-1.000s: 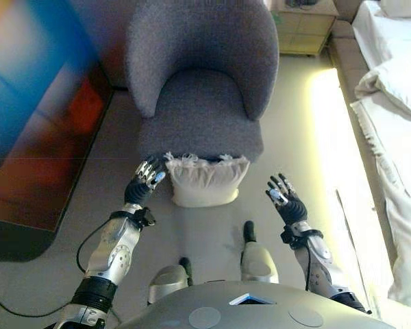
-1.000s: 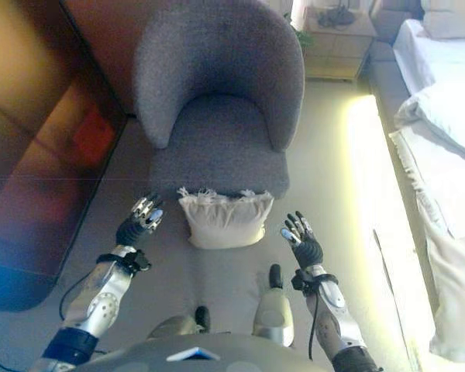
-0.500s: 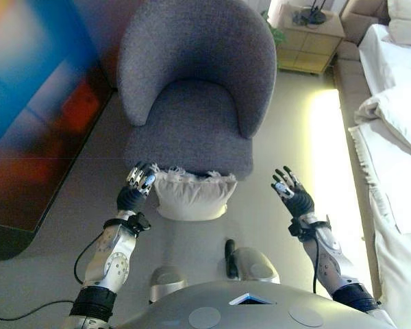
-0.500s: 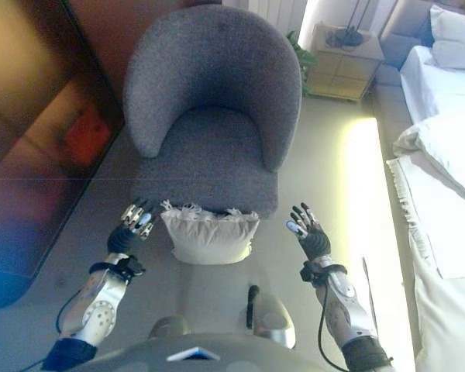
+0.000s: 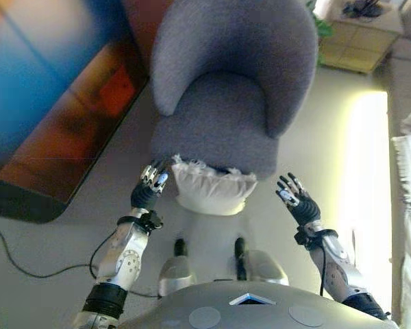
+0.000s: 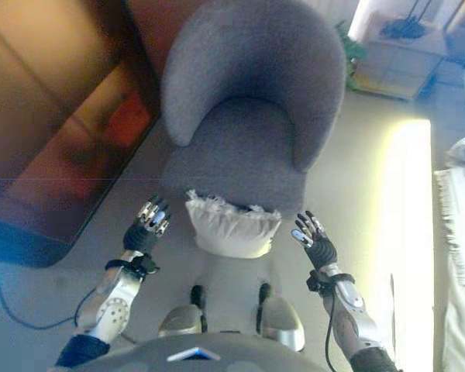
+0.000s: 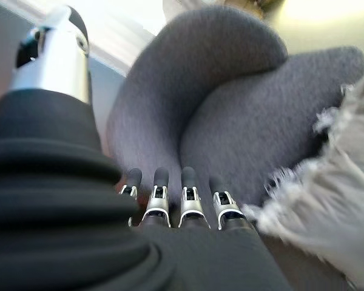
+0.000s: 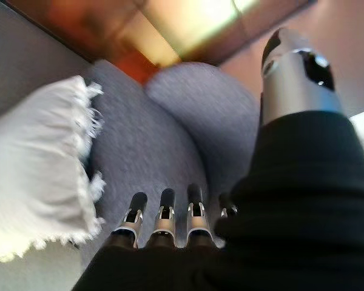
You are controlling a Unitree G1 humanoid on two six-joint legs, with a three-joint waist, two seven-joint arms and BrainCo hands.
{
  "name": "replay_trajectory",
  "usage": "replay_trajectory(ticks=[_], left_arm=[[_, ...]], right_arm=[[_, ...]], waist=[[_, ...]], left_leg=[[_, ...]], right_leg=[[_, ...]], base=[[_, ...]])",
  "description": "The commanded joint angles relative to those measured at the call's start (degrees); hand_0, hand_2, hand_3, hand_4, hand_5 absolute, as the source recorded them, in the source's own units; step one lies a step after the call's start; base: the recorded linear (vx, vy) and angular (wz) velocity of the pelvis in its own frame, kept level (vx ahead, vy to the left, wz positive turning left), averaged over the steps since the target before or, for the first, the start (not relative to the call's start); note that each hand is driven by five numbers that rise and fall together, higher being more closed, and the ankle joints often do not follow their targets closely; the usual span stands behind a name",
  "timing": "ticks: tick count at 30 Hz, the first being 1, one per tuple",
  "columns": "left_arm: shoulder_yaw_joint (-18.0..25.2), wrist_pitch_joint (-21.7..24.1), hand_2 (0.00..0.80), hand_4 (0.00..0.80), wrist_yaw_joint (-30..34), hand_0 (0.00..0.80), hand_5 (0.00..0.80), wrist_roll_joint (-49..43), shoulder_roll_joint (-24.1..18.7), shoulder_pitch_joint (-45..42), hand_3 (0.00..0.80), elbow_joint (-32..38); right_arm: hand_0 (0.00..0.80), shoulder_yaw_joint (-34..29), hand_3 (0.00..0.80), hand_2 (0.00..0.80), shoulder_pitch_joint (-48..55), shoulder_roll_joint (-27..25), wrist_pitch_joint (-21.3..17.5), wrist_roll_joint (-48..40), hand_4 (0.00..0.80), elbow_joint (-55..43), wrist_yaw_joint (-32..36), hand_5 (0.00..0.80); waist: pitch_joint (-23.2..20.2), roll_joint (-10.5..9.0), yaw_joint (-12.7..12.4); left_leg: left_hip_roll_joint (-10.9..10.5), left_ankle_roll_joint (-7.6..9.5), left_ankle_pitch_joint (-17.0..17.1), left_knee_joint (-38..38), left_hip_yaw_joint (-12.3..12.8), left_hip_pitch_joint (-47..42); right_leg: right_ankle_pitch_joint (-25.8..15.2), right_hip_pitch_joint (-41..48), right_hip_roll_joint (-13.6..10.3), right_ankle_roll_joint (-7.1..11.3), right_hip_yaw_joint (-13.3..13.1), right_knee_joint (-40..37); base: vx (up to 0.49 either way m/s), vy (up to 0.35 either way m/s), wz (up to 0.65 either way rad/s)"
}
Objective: Pick up the cushion and take it to the sofa
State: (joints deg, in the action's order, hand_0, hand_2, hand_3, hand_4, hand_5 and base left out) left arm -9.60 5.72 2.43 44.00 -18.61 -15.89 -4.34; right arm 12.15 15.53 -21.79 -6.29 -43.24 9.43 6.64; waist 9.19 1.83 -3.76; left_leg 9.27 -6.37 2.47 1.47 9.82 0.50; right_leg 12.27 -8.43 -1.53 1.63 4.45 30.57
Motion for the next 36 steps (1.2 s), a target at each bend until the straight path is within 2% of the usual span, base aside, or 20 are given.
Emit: replay_trajectory(ticks=[1,3,5,7,9,10,12,15,17,19,21,23,26,28,29,32,36], left_arm=[[2.27,3.2,0.0,0.0,2.26,0.0,0.0,-0.51,-0.65,0.26,0.0,1.3],[2.27,3.41,0.0,0.0,2.04,0.0,0.0,-0.51,-0.89,0.65,0.0,0.84],[2.21,3.8,0.0,0.0,2.15,0.0,0.0,-0.52,-1.83,0.52,0.0,1.47],[2.15,4.13,0.0,0.0,2.49,0.0,0.0,-0.43,-2.98,0.6,0.0,1.25],[2.45,3.68,0.0,0.0,2.77,0.0,0.0,-0.13,-4.19,1.4,0.0,0.75],[2.51,3.62,0.0,0.0,3.02,0.0,0.0,0.04,-4.37,1.51,0.0,0.73],[2.59,3.57,0.0,0.0,3.6,0.0,0.0,-0.42,-4.64,1.61,0.0,0.69],[1.95,3.57,0.0,0.0,3.44,0.0,0.0,-1.34,-5.39,2.42,0.0,-0.02],[1.63,3.2,0.0,0.0,2.55,0.0,0.0,-1.66,-5.65,3.54,0.0,-0.45],[1.72,2.44,0.0,0.0,1.55,0.0,0.0,-1.36,-6.23,5.39,0.0,-0.89],[1.34,2.58,0.0,0.0,1.02,0.0,0.0,-1.37,-6.64,6.72,0.0,-1.32],[0.43,3.56,0.0,0.0,0.18,0.0,0.0,-1.59,-6.89,7.77,0.0,-1.8],[-0.25,4.58,0.0,0.0,-0.66,0.0,0.0,-1.48,-7.13,9.62,0.0,-2.12],[0.2,4.19,0.0,0.0,-0.15,0.0,0.0,-1.52,-7.17,9.42,0.0,-1.76],[0.37,3.7,0.0,0.0,-0.5,0.0,0.0,-1.75,-6.99,8.94,0.0,-2.0],[0.38,2.68,0.0,0.0,-0.68,0.0,0.0,-0.69,-6.18,7.72,0.0,-2.04],[0.41,2.67,0.0,0.0,0.19,0.0,0.0,-0.14,-5.15,6.23,0.0,-2.2]], right_arm=[[0.0,-1.24,0.0,0.0,1.05,0.63,-3.07,0.33,0.0,-3.06,1.52,0.0],[0.0,-1.26,0.0,0.0,0.7,0.82,-3.08,0.12,0.0,-3.23,0.52,0.0],[0.0,-0.95,0.0,0.0,0.53,0.91,-3.5,-0.25,0.0,-4.14,-0.69,0.0],[0.0,-1.38,0.0,0.0,0.86,0.94,-3.89,-1.01,0.0,-4.07,-0.93,0.0],[0.0,-1.63,0.0,0.0,0.57,1.54,-3.34,-3.34,0.0,-4.34,-1.63,0.0],[0.0,-1.59,0.0,0.0,0.58,1.72,-3.32,-3.66,0.0,-4.4,-1.58,0.0],[0.0,-1.66,0.0,0.0,0.79,2.86,-4.44,-3.55,0.0,-3.96,-1.88,0.0],[0.0,-1.96,0.0,0.0,0.78,4.3,-4.34,-4.13,0.0,-3.68,-3.2,0.0],[0.0,-1.57,0.0,0.0,0.36,5.09,-4.74,-2.64,0.0,-2.59,-3.83,0.0],[0.0,-1.01,0.0,0.0,-0.14,5.52,-5.3,-0.85,0.0,-0.99,-3.74,0.0],[0.0,-0.81,0.0,0.0,-0.47,5.11,-5.67,0.18,0.0,-0.11,-3.8,0.0],[0.0,-0.54,0.0,0.0,-1.18,4.52,-6.08,0.03,0.0,0.55,-3.79,0.0],[0.0,-0.42,0.0,0.0,-4.69,3.88,-6.0,-0.96,0.0,2.08,-3.05,0.0],[0.0,-0.56,0.0,0.0,-5.39,4.0,-5.46,-0.68,0.0,2.36,-3.22,0.0],[0.0,-0.89,0.0,0.0,-5.38,3.86,-4.21,-0.44,0.0,2.24,-3.83,0.0],[0.0,-0.82,0.0,0.0,-4.41,3.09,-3.15,-0.01,0.0,1.35,-3.65,0.0],[0.0,-0.93,0.0,0.0,-3.4,2.21,-3.58,-0.5,0.0,1.21,-2.78,0.0]], waist=[[-2.46,-1.53,1.39],[-2.59,-1.7,1.35],[-2.48,-2.02,0.76],[-2.45,-2.42,0.6],[-2.99,-3.65,0.29],[-3.1,-3.92,0.24],[-3.81,-4.51,0.03],[-4.74,-4.13,0.04],[-4.57,-3.32,0.14],[-4.1,-2.76,0.27],[-3.39,-2.57,0.95],[-2.17,-2.69,2.04],[0.16,-4.17,3.15],[0.64,-4.4,3.31],[0.34,-4.71,3.35],[-0.57,-5.28,3.17],[-1.76,-5.42,2.78]], left_leg=[[0.29,-1.29,10.97,-6.46,-4.3,13.46],[-0.66,0.32,8.16,-5.19,-2.68,12.85],[-2.12,1.46,6.26,-2.87,-4.84,13.11],[-3.26,2.15,4.94,3.83,-5.56,15.17],[-5.04,3.8,2.64,7.55,-5.6,15.84],[-5.41,4.22,2.14,7.95,-5.49,15.81],[-6.94,6.12,0.52,7.94,-5.11,14.79],[-8.23,8.01,-1.37,7.5,-4.22,13.01],[-8.71,8.61,-2.62,7.59,-4.08,11.22],[-8.82,7.85,-2.73,7.23,-3.42,9.8],[-8.52,6.89,-2.97,6.89,-3.15,8.39],[-8.11,5.94,-3.57,6.91,-3.53,7.27],[-6.95,4.52,-5.68,7.09,-3.41,6.1],[-6.13,4.19,-6.26,6.87,-3.92,5.2],[-5.46,4.02,-6.28,6.89,-4.91,4.83],[-3.18,2.96,-5.48,6.2,-5.0,3.63],[-0.87,1.55,-4.09,4.7,-5.12,2.36]], right_leg=[[-2.62,18.99,0.38,1.3,-0.83,-26.0],[-1.71,19.37,-0.17,1.69,-0.8,-24.58],[-0.69,19.17,-1.07,2.56,-1.95,-21.98],[0.45,19.52,-2.09,3.03,-2.06,-19.89],[-2.12,19.52,-4.32,5.18,-1.73,-17.24],[-2.97,19.32,-4.83,5.69,-1.67,-16.35],[-7.81,18.18,-6.92,7.54,-1.37,-10.99],[-12.6,14.75,-8.5,7.95,-0.24,-1.79],[-13.96,10.09,-10.6,6.79,1.65,2.62],[-12.99,7.12,-13.06,5.68,4.7,-1.76],[-12.58,5.36,-14.03,5.29,5.87,-8.41],[-14.5,2.54,-14.79,5.76,5.12,-13.84],[-21.02,-0.84,-17.24,8.53,3.65,-22.36],[-21.06,-0.71,-16.78,9.2,2.25,-23.2],[-19.97,0.65,-15.83,9.56,1.44,-24.46],[-17.85,3.53,-14.45,9.92,2.67,-25.6],[-15.51,5.88,-12.99,9.86,4.27,-26.62]], base=[[0.409,0.105,0.05],[0.391,0.121,0.13],[0.418,0.149,-0.04],[0.381,0.139,-0.36],[0.328,0.117,-0.64],[0.262,0.114,-0.62],[0.31,0.168,-0.38],[0.279,0.188,-0.18],[0.202,0.15,-0.25],[0.16,0.019,-0.36],[0.105,-0.101,-0.43],[0.034,-0.173,-0.21],[0.019,-0.232,0.02],[0.106,-0.205,0.14],[0.14,-0.232,0.3],[0.134,-0.168,0.41],[0.086,-0.085,0.07]])
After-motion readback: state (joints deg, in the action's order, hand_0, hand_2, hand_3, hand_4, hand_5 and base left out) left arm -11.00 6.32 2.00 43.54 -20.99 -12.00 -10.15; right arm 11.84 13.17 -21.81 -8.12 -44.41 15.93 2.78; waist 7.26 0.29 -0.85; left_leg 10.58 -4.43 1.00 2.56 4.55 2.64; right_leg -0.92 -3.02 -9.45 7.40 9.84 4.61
